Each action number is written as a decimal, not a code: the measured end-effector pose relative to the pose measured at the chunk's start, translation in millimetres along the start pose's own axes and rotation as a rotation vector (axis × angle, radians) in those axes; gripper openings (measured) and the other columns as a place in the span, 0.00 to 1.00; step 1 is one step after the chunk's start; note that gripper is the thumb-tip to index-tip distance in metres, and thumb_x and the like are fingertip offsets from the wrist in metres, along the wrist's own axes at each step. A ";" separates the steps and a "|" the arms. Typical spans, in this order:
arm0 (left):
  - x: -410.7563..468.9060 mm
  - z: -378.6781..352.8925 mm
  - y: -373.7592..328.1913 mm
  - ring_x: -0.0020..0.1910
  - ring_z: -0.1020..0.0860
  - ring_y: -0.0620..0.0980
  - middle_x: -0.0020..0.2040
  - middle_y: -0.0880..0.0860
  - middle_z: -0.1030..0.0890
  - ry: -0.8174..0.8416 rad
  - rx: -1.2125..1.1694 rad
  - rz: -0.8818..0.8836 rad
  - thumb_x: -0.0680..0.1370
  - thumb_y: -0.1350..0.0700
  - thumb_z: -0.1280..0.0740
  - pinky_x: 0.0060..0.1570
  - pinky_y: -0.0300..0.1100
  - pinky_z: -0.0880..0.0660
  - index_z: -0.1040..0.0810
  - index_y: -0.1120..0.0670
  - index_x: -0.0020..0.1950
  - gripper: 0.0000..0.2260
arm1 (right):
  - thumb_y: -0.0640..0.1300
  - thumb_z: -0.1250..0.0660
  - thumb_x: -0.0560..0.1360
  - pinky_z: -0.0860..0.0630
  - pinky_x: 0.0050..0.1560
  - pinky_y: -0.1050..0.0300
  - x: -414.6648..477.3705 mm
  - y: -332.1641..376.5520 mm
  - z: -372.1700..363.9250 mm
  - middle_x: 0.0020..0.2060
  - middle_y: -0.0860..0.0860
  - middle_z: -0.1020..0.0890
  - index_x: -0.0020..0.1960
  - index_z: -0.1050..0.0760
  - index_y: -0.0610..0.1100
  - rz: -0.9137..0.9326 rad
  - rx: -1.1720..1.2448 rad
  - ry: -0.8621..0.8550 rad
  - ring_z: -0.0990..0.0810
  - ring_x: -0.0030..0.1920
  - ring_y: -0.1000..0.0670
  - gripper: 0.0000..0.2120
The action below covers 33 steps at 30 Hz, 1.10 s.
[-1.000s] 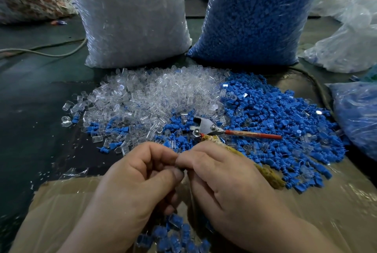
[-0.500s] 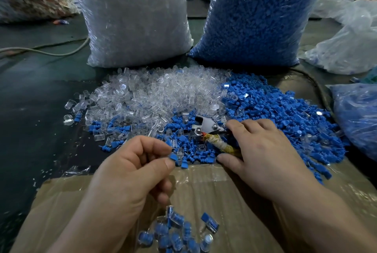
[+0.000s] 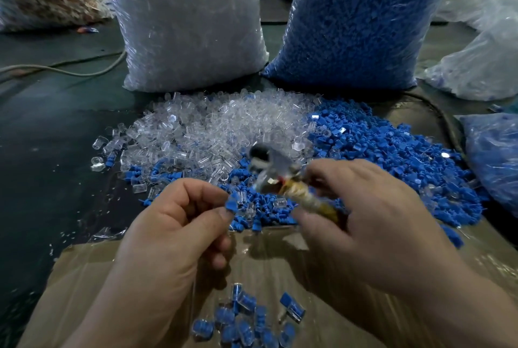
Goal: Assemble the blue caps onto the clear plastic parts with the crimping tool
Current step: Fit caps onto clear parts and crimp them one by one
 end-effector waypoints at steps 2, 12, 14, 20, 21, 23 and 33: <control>0.6 0.3 -2.0 0.27 0.23 0.51 0.33 0.56 0.20 -0.007 0.038 -0.051 0.59 0.50 0.25 0.24 0.40 0.26 0.17 0.50 0.43 0.14 | 0.63 0.42 0.72 0.28 0.40 0.60 -2.8 3.4 -3.9 0.42 0.60 0.22 0.57 0.26 0.53 0.045 -0.009 0.075 0.25 0.41 0.54 0.20; -1.0 -2.9 -7.0 0.27 0.22 0.47 0.31 0.52 0.20 -0.023 0.057 -0.165 0.65 0.55 0.30 0.23 0.37 0.26 0.18 0.47 0.40 0.06 | 0.67 0.45 0.71 0.32 0.47 0.63 -1.8 5.8 -10.4 0.48 0.64 0.24 0.63 0.30 0.57 0.064 -0.005 0.230 0.28 0.48 0.57 0.25; -1.0 -1.8 -5.7 0.27 0.22 0.48 0.31 0.52 0.20 -0.016 0.066 -0.168 0.67 0.56 0.27 0.24 0.37 0.26 0.18 0.47 0.41 0.06 | 0.68 0.46 0.71 0.31 0.48 0.62 -1.9 6.6 -10.3 0.48 0.64 0.24 0.63 0.31 0.58 0.075 -0.009 0.229 0.28 0.48 0.56 0.25; -2.7 0.1 -6.7 0.27 0.22 0.49 0.32 0.54 0.19 -0.008 0.090 -0.180 0.67 0.54 0.27 0.25 0.37 0.25 0.18 0.46 0.43 0.06 | 0.64 0.43 0.71 0.22 0.44 0.55 -0.9 7.4 -12.5 0.43 0.57 0.21 0.64 0.24 0.51 0.128 -0.048 0.171 0.23 0.43 0.52 0.28; -3.0 0.0 -6.3 0.26 0.22 0.49 0.32 0.54 0.19 -0.013 0.098 -0.185 0.68 0.54 0.26 0.25 0.37 0.25 0.18 0.46 0.43 0.06 | 0.64 0.43 0.71 0.22 0.44 0.55 -0.5 7.1 -12.7 0.42 0.57 0.21 0.64 0.23 0.50 0.128 -0.051 0.165 0.23 0.42 0.52 0.28; -3.1 0.6 -5.6 0.26 0.22 0.49 0.32 0.55 0.19 -0.039 0.121 -0.206 0.70 0.57 0.23 0.25 0.37 0.25 0.18 0.46 0.43 0.08 | 0.64 0.42 0.70 0.23 0.44 0.56 0.1 7.5 -11.9 0.40 0.57 0.21 0.62 0.22 0.49 0.129 -0.048 0.155 0.23 0.40 0.52 0.28; -3.4 6.2 -7.5 0.28 0.20 0.48 0.33 0.52 0.19 -0.096 0.245 -0.211 0.75 0.62 0.26 0.27 0.39 0.23 0.18 0.45 0.43 0.10 | 0.67 0.43 0.70 0.28 0.46 0.62 -0.7 1.8 -12.1 0.42 0.62 0.22 0.58 0.25 0.57 0.066 -0.026 0.149 0.25 0.43 0.56 0.23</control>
Point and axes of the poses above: each hand's wrist, its own x-axis towards the middle knuckle, its own z-axis out of the back of the hand, y = z × x, the point moved 3 cm from there along x, towards the middle knuckle
